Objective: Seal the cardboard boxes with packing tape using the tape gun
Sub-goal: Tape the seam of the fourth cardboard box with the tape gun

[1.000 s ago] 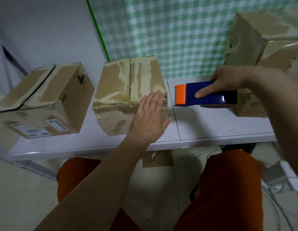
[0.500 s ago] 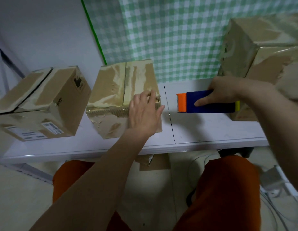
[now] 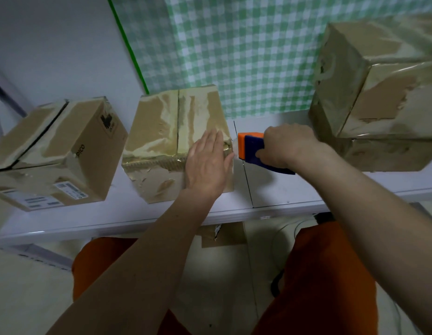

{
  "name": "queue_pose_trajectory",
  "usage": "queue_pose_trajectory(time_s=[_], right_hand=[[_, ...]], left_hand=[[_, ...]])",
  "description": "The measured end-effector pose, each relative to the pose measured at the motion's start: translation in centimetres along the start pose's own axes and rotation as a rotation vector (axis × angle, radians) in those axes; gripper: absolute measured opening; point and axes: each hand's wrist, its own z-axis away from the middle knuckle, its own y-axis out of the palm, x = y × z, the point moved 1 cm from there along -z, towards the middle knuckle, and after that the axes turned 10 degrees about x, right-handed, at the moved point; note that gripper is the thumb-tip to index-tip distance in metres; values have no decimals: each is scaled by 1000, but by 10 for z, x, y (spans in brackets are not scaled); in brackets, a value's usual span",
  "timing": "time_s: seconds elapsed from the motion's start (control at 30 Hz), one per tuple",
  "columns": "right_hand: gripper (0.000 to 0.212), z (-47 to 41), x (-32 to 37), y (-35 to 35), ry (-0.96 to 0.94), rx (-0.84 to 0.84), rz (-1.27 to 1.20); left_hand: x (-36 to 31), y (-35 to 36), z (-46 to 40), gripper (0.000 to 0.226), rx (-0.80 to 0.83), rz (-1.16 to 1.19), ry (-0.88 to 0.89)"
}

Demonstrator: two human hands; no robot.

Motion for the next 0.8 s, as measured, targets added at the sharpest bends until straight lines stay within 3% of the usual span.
queue_pose_trajectory(time_s=[0.13,0.43,0.67,0.73,0.8], right_hand=[[22,-11,10,9,18,-113,85],[31,-39,0,71,164,-22,-255],[33,-59,1,105,169,175,-455],[38,-59,1,107,201,62,-517],[36,-53,5,101,212,-189,-603]], left_hand=[[5,-1,5,65,19,7,27],[2,-6,3,60,39,9,27],[8,-8,0,56,26,41,72],[10,-8,0,55,14,81,87],[12,-8,-1,55,4,94,104]])
